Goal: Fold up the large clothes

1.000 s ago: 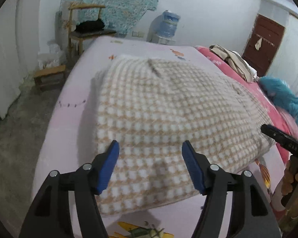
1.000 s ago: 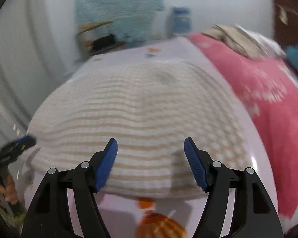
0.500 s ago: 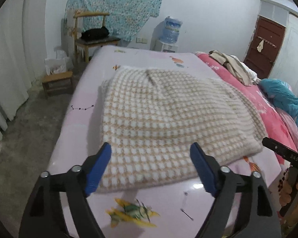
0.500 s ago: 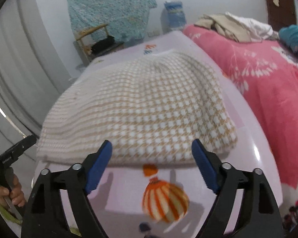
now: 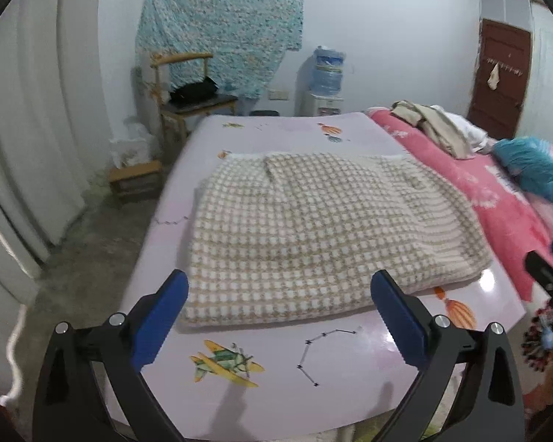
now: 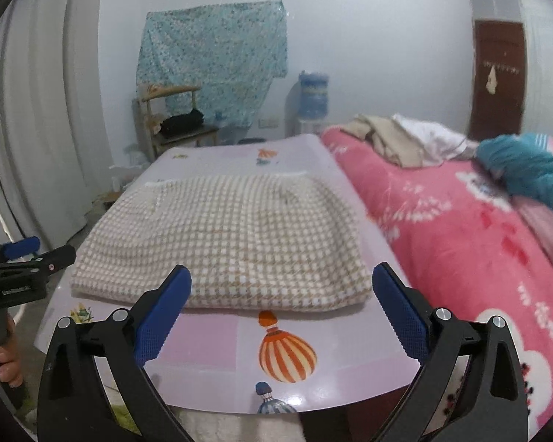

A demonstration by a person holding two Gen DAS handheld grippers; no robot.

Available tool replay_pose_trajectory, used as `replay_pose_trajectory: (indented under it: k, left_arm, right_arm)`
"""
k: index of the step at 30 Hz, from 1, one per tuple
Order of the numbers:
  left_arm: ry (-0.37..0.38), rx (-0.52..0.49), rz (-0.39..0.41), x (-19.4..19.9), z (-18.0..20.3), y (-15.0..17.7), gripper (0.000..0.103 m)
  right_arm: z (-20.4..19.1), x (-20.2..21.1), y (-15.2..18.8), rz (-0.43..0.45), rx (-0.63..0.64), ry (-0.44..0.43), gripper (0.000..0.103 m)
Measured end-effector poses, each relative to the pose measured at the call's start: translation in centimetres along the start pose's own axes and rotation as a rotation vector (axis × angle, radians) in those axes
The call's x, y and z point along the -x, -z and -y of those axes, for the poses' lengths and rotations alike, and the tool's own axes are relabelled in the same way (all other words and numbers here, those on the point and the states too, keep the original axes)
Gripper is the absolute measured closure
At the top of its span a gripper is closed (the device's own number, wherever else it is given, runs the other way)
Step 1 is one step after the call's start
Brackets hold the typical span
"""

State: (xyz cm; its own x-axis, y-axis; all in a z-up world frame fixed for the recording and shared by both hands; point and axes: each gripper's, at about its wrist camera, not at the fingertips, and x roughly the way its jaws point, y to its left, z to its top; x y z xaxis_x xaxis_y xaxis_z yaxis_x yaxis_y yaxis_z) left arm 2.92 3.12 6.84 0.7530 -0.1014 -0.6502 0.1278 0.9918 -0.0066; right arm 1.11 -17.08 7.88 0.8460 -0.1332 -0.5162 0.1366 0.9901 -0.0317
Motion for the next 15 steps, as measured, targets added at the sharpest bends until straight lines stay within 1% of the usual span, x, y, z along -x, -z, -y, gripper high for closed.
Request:
replay_pose_trajectory:
  k: [2,5,6,8,10,11,13,15]
  left_arm:
    - [-0.045,-0.016,0.016,0.3,0.6,0.0,0.006]
    - [-0.073,-0.024,0.040,0.7,1.4,0.4,0.006]
    - [-0.077,-0.020,0.037,0.8,1.5,0.5,0.006]
    - [-0.073,0.003,0.007,0.5,1.8,0.6,0.006]
    - [-0.068,0.024,-0.041,-0.2,2.0,0.8,0.006]
    - [-0.075,0.031,-0.063,-0.4,2.1,1.0,0.006]
    - [-0.091,0.035,-0.082,-0.7,2.2,1.2,0.006]
    - [-0.103,0.039,-0.108,-1.1,2.4,1.5,0.006]
  right_arm:
    - [-0.3,0.3,0.1,0.002,0.008,-0.007,0.008]
    - [-0.1,0.7,0.5,0.028,-0.019,-0.019,0.008]
    - [-0.2,0.6,0.6,0.017,-0.020,-0.022,0.008]
    - [-0.6,-0.1,1.0,-0.027,-0.009,-0.008,0.008]
    - [-1.0,-0.5,1.2,-0.050,0.006,0.002,0.008]
    - [-1.1,-0.7,1.4,-0.061,0.010,0.004,0.008]
    - [-1.2,-1.4,1.6,-0.104,0.013,0.012,0.008]
    - [-1.3,-2.4,2.0,-0.163,0.007,0.013,0.008]
